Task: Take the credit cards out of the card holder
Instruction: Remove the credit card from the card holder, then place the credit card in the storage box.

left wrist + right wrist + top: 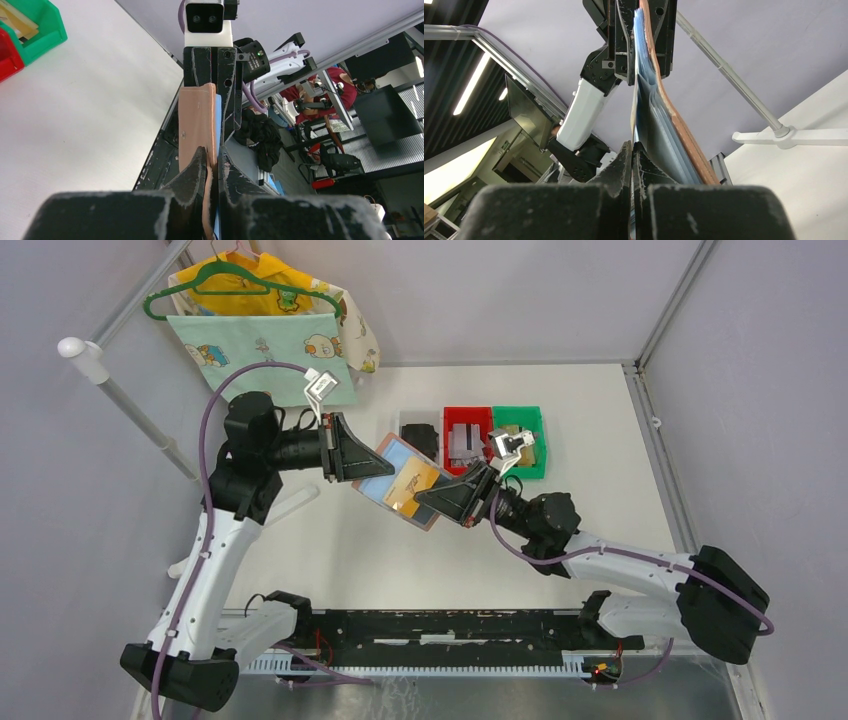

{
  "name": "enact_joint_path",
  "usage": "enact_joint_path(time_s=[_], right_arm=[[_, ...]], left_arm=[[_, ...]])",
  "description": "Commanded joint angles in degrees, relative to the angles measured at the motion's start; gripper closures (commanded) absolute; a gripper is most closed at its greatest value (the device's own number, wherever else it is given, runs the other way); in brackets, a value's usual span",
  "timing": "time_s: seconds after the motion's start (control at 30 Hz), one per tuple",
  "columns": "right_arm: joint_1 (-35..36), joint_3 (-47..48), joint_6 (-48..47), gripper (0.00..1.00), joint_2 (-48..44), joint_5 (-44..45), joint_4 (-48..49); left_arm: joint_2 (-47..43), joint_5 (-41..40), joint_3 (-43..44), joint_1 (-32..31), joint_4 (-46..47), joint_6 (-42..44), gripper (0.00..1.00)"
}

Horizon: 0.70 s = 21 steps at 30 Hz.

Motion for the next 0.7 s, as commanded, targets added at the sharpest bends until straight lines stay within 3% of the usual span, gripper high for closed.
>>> enact_joint_path(time_s=[0.0,0.1,0.2,0.47,0.57,0.67], right_arm=[[-0.1,-0.3,-0.9,1.00,-2.3,0.3,5.5],[-0.5,-0.6,-1.4,1.00,-3.6,-1.8,3.1],[-3.6,-0.6,-4.9,1.00,-7.9,-4.7,-6.7],[-20.5,1.3,-13.1,1.00,-20.8,-14.7,-34.6],[-25.5,5.4,-18.6,1.00,-21.3,-17.1,-47.2],[-29.8,7.5,-20.7,1.00,-20.4,-19.7,-52.5]], left_arm=[[-0.2,1.1,2.7,0.3,2.3,-1.9,0.92],[-0.2,0.9,3.0,0.3,2.0,-1.1,0.94],[0.0,0.2,4.5,0.4,-2.1,3.4,0.94],[1.3,-0.4,7.3,0.4,-10.9,12.8,0.96],[1.0,-0.5,7.0,0.4,-11.3,13.8,0.97],[1.1,-0.5,7.0,0.4,-11.9,14.3,0.97]])
